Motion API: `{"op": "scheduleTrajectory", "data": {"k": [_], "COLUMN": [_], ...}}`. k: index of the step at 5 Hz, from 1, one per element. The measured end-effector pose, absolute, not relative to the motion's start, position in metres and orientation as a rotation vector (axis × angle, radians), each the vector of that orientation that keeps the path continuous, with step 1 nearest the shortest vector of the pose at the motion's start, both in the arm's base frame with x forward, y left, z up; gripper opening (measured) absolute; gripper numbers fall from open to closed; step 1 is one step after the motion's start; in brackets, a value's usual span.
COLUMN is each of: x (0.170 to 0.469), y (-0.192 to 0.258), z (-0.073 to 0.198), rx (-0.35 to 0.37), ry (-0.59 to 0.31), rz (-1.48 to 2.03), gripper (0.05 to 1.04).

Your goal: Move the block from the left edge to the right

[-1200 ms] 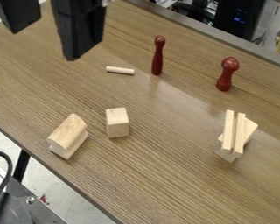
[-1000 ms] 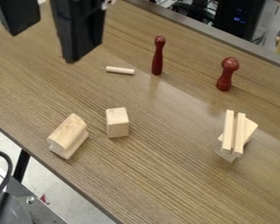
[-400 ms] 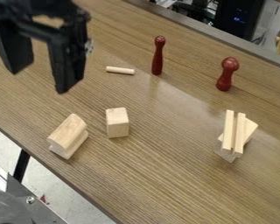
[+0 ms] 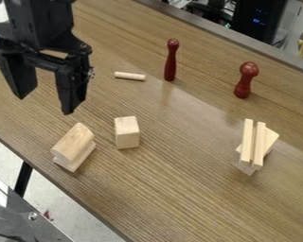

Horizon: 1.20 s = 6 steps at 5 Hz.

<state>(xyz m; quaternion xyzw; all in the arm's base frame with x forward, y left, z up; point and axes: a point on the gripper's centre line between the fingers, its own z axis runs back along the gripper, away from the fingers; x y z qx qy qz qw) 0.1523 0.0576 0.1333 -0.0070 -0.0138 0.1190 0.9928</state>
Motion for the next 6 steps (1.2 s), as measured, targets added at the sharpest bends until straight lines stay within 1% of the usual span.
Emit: {"op": "scheduleTrajectory", "data": {"k": [1, 2, 4, 6], "x": [0.16, 0.168, 0.184, 0.189], "y": [0.065, 0.069, 0.074, 0.071], "z": [0.119, 0.1, 0.057, 0.041], "rx": [0.018, 0.04, 0.022, -0.023], "ry": [-0.051, -0.04, 0.008, 0.048], "rz": [0.233, 0.215, 0.18, 0.148], "gripper": [0.983, 0.983, 0.983, 0.983]}}
